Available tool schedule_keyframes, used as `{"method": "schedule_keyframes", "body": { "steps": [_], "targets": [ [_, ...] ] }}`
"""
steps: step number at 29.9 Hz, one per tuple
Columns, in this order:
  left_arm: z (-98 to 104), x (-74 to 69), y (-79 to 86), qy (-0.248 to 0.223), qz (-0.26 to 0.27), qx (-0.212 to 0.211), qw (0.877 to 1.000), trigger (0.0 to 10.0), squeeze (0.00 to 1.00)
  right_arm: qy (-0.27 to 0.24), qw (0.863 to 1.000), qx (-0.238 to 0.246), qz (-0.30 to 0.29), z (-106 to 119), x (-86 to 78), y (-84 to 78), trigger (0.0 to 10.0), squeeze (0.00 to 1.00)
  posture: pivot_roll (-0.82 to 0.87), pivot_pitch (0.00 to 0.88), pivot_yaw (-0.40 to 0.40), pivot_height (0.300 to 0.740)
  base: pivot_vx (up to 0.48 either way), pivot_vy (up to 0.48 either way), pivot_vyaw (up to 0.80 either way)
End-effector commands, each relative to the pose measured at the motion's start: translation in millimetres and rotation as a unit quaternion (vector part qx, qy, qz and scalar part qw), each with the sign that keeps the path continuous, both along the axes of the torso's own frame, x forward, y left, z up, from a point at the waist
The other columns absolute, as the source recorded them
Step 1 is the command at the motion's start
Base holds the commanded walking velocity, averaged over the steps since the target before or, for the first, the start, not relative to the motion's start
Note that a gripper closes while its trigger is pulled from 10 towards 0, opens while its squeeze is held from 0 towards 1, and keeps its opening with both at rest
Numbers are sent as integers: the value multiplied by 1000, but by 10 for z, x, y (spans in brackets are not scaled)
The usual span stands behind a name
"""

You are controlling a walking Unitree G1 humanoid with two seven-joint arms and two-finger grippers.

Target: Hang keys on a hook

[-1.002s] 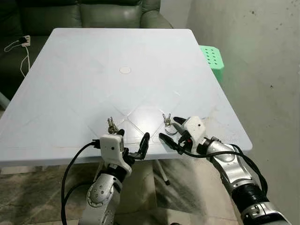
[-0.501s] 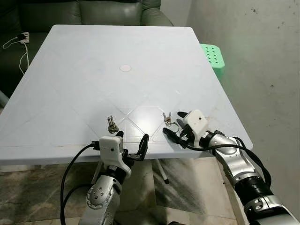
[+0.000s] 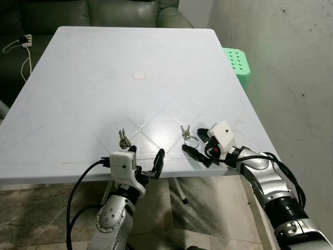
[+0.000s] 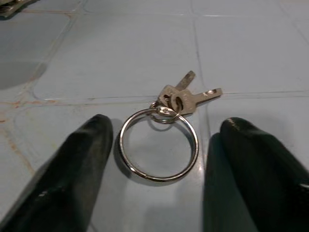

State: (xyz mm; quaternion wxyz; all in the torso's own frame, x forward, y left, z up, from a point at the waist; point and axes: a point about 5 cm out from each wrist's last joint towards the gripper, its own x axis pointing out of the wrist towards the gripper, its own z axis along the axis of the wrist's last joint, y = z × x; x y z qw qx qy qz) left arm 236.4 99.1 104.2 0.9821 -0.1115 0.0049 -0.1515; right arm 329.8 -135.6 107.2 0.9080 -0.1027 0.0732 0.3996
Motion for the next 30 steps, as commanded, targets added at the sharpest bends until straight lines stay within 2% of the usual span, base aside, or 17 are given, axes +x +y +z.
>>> {"method": "schedule_keyframes", "body": {
  "steps": [1,29,30],
  "targets": [
    [18,-18,-50,-1,-3,-3,1000,10000,0,26,999,-19,-7,-108,-50,-96,0,0,21,144,-113,740,0,0,0],
    [15,-7,-31,3,3,-6,1000,10000,0,26,999,-25,-7,-86,-56,-133,0,0,18,161,-117,740,0,0,0],
    [15,-6,-30,4,4,-7,1000,10000,0,26,999,-27,-9,-84,-54,-135,4941,0,17,163,-116,740,0,0,0]
  ]
}}
